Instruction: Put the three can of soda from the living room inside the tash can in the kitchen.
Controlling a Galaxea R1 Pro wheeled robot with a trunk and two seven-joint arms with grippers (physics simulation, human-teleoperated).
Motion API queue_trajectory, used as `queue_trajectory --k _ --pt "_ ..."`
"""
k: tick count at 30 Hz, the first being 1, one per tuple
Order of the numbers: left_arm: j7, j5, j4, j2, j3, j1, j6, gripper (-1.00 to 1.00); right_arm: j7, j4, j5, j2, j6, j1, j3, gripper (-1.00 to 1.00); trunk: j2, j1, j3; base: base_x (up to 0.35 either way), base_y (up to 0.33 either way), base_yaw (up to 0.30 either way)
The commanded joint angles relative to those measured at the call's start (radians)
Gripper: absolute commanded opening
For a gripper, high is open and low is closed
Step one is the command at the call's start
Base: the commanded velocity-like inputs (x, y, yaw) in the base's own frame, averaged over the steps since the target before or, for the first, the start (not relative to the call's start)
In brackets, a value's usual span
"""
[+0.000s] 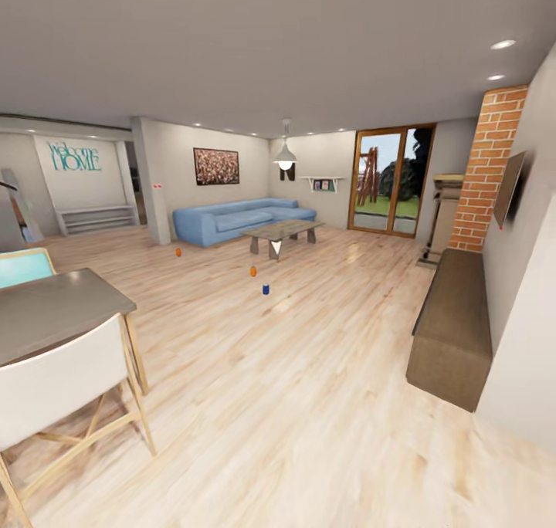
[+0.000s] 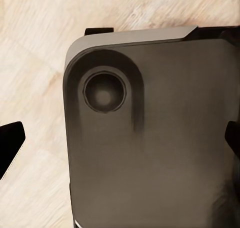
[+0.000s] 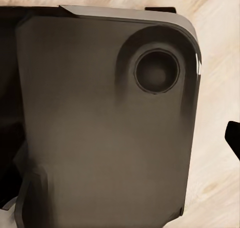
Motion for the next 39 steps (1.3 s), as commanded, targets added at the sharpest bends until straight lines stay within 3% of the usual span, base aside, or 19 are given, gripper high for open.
queue_trajectory --k 1,21,39 --pt "0.0 0.0 0.0 0.0 0.0 0.0 0.0 1.0 0.0 0.0 0.0 0.0 0.0 0.0 0.0 1.0 0.0 0.0 0.001 -0.003 0.001 -0.263" --pt "0.001 0.0 0.0 0.0 0.0 0.0 -0.013 1.0 -0.001 0.0 0.001 0.003 0.0 0.0 0.003 1.0 0.0 0.0 0.022 0.0 -0.027 -0.26" --pt "0.003 -0.001 0.0 -0.004 0.0 0.0 -0.018 1.0 -0.001 0.0 0.002 0.002 0.0 0.0 0.003 1.0 0.0 0.0 0.04 0.0 -0.27 -0.26"
